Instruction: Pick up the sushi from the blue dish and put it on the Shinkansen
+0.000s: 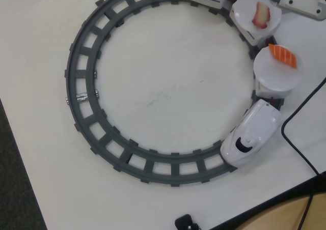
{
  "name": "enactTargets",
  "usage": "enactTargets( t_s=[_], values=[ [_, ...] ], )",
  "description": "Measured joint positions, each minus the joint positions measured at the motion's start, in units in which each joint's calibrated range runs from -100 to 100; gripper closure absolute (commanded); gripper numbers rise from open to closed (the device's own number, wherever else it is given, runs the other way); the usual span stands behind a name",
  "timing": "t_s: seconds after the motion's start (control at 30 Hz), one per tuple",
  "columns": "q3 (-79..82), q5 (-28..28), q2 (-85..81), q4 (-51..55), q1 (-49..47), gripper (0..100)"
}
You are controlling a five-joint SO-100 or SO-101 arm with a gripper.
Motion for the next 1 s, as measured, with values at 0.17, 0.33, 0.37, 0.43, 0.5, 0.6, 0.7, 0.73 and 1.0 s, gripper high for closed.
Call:
enactTargets(
  t_s=[0.17,0.33,0.37,0.43,0.5,0.6,0.7,0.73,1.0],
  values=[
    [16.8,-8.1,-10.9,-0.1,7.2,67],
    [39.9,-9.2,-26.2,-6.9,9.7,67],
    [45.1,-9.2,-30.1,-8.7,10.2,67],
    [55.6,-9.2,-38.3,-12.3,10.5,67],
    [66.5,-9.2,-47.2,-16.0,10.2,67],
    [81.7,-9.2,-59.6,-21.8,9.8,67],
    [95.4,-9.2,-69.6,-25.7,10.4,67],
    [99.3,-9.2,-72.4,-26.6,10.5,67],
    [123.5,-9.2,-91.0,-34.6,10.5,67]
  ],
)
